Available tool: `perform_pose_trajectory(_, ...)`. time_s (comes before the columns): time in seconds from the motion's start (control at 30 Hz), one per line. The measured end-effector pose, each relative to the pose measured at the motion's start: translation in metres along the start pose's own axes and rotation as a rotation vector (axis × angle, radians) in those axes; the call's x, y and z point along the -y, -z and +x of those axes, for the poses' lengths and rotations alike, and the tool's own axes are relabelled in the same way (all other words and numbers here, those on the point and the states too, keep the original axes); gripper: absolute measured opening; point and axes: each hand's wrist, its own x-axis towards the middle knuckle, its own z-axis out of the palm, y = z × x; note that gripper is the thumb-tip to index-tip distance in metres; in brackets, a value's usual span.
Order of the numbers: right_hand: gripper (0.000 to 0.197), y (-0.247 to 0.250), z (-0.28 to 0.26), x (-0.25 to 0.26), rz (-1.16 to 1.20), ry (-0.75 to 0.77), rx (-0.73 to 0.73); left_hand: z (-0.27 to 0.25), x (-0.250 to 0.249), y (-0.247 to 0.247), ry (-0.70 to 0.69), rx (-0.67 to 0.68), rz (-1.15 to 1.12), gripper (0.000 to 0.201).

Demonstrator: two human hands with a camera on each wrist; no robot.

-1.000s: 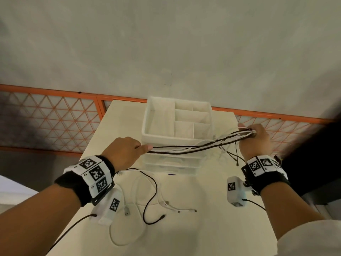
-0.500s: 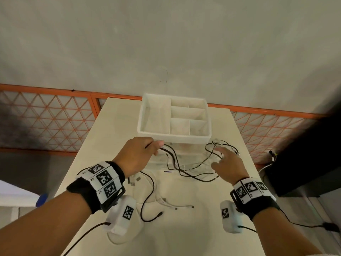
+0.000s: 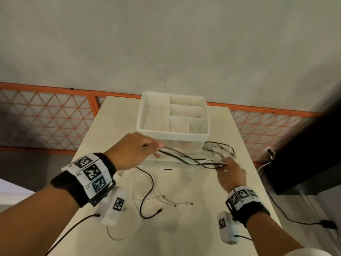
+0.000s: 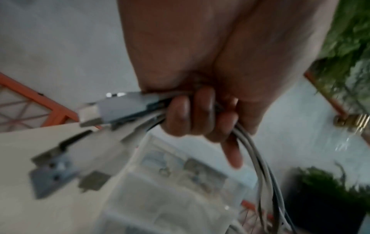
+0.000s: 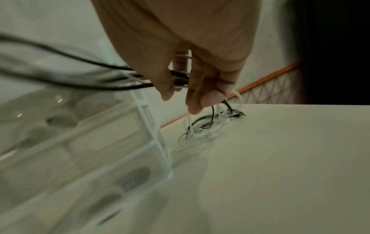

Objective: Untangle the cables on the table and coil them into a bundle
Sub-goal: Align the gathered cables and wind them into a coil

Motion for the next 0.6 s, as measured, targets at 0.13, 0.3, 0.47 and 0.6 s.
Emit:
perform_pose_trajectory(0.13, 0.060, 0.009, 0.003, 0.000, 0.022, 0.056, 0.216, -0.003, 0.031, -0.027, 0.087, 0.276, 0.261, 0.036)
perform_pose_trajectory(0.3, 0.064, 0.002, -0.034, 0.039, 0.030, 0.225, 0.453, -0.004, 0.044, -0.060, 0.125, 0.160, 0.127, 0.030)
perform_pose_trajectory(0.47, 0.023, -0.017, -0.080, 0.089, 0.151, 0.309, 0.728, -0.002, 0.028, -0.063, -0.008, 0.074, 0.082, 0.036)
perform_pose_trajectory(0.6, 0.010, -0.027, -0.062, 0.081, 0.156, 0.289, 0.356, -0.013, 0.040, -0.059, 0.111, 0.201, 0.029, 0.035)
